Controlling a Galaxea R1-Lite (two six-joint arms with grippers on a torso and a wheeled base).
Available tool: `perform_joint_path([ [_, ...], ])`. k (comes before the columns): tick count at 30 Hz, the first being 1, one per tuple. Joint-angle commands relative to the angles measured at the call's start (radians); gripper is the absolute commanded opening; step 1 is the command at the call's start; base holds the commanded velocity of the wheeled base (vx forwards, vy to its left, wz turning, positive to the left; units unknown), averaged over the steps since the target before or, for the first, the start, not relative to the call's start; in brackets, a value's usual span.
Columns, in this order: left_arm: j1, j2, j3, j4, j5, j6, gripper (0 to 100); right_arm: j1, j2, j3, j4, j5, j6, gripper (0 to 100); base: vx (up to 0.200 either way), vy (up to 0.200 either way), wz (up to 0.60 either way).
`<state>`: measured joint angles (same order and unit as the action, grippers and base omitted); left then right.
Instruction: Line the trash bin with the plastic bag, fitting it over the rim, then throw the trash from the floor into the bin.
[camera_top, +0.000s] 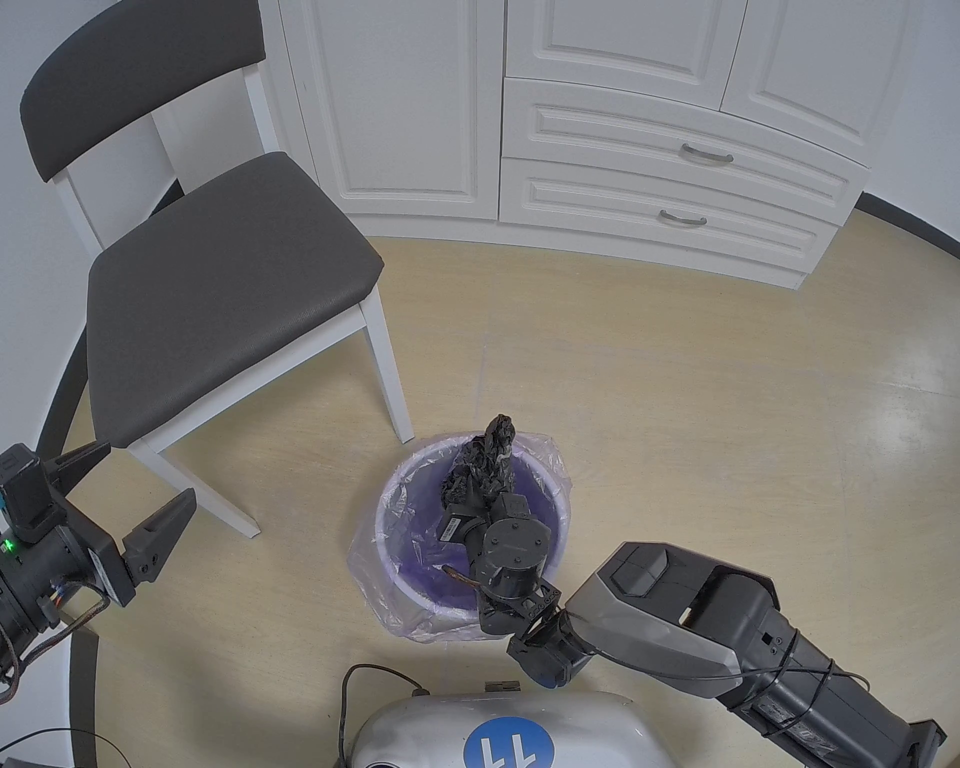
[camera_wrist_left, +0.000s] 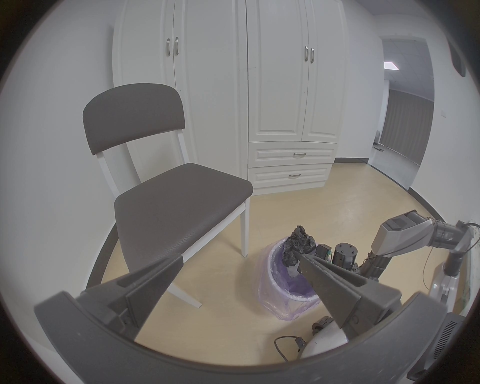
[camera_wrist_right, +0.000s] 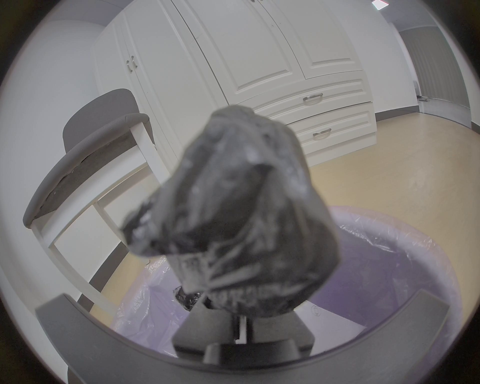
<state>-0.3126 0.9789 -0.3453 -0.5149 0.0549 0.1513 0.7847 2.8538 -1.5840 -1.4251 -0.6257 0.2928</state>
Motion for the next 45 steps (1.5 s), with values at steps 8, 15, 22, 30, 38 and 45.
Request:
perform_joint_path([
  [8, 0.000, 0.000, 0.000, -0.001, 0.000, 0.001, 100, 0.028, -0.010, 0.067, -0.017, 0.004, -0.006, 0, 0.000, 0.000, 0.00],
  [15, 0.000, -0.002, 0.000, -0.001, 0.002, 0.001, 100, 0.073, -0.045, 0.145, -0.026, 0.014, -0.003, 0, 0.000, 0.000, 0.00],
  [22, 0.000, -0.002, -0.001, -0.001, 0.002, 0.001, 100, 0.091, -0.045, 0.116, -0.020, 0.017, 0.052, 0, 0.000, 0.000, 0.00],
  [30, -0.019, -0.002, -0.003, -0.002, 0.003, 0.001, 100, 0.110, -0.048, 0.084, -0.011, 0.017, 0.062, 0, 0.000, 0.000, 0.00],
  [38, -0.026, -0.002, -0.001, -0.002, 0.003, 0.002, 100, 0.145, -0.047, 0.087, 0.000, 0.017, 0.062, 0, 0.000, 0.000, 0.00],
  [45, -0.026, -0.002, -0.001, -0.002, 0.003, 0.002, 100, 0.117, -0.050, 0.095, 0.000, 0.017, 0.054, 0, 0.000, 0.000, 0.00],
])
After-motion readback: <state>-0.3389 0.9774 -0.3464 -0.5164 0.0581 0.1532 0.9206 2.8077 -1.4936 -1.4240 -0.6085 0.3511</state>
